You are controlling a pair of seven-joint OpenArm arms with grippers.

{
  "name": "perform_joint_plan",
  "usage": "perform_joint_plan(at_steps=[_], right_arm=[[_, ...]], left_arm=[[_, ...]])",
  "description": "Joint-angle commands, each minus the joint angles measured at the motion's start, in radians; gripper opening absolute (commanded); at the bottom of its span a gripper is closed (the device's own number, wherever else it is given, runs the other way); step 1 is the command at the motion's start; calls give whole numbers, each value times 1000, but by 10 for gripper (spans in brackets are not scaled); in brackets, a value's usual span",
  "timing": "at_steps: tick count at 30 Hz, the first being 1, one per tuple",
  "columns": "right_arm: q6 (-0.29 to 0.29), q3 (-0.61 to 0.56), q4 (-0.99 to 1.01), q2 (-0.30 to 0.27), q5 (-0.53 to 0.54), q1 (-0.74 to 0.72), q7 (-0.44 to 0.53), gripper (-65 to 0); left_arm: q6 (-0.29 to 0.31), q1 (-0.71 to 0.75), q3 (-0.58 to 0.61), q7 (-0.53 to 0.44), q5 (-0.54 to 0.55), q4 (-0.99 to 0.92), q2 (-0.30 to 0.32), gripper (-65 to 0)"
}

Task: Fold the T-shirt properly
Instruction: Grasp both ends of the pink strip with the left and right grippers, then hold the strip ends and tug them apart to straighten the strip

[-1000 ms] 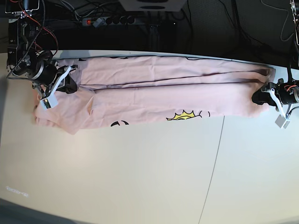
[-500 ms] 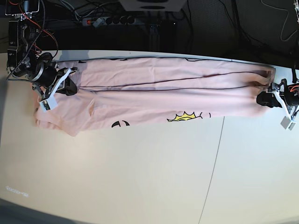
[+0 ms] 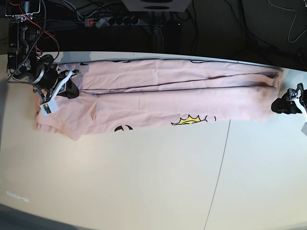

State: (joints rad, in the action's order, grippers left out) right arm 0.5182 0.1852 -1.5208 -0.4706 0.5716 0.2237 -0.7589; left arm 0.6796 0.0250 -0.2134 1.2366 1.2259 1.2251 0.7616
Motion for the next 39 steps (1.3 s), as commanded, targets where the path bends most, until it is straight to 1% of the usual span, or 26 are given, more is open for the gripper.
perform_joint_plan(at_steps=[1, 5, 6, 8, 9, 11, 13, 20, 24, 31, 36, 39], right_arm=[[81, 2, 9, -14, -59, 5, -52, -650], [81, 2, 9, -14, -59, 4, -52, -650], [81, 2, 9, -14, -59, 4, -52, -650], [81, 2, 9, -14, -59, 4, -52, -650], [81, 2, 9, -14, -59, 4, -52, -650], [81, 2, 9, -14, -59, 4, -53, -650], [81, 2, 9, -14, -59, 4, -53, -650], [81, 2, 9, -14, -59, 4, -52, -650], [81, 2, 9, -14, -59, 4, -52, -650], [81, 2, 9, -14, -56, 4, -52, -650], [81, 2, 9, -14, -56, 4, -52, -650], [81, 2, 9, -14, -56, 4, -52, -650]], left_arm=[[19, -4, -11, -8, 16, 10, 26, -273], [19, 34, -11, -13, 10, 10, 26, -270], [19, 43, -11, -19, 3, 10, 26, -246], [19, 55, -11, -56, -39, 10, 26, -179], [19, 61, -11, -85, -64, 10, 28, -174], [19, 66, -11, -127, -113, 10, 31, -174], [19, 67, -11, -131, -127, 10, 35, -174], [19, 76, -10, -84, -64, 10, 34, -174], [19, 76, -10, -77, -27, 10, 33, -174], [19, 76, -9, -77, -26, 10, 23, -174], [19, 76, -7, -78, -50, 10, -3, -174], [19, 76, -7, -89, -82, 7, -14, -174]])
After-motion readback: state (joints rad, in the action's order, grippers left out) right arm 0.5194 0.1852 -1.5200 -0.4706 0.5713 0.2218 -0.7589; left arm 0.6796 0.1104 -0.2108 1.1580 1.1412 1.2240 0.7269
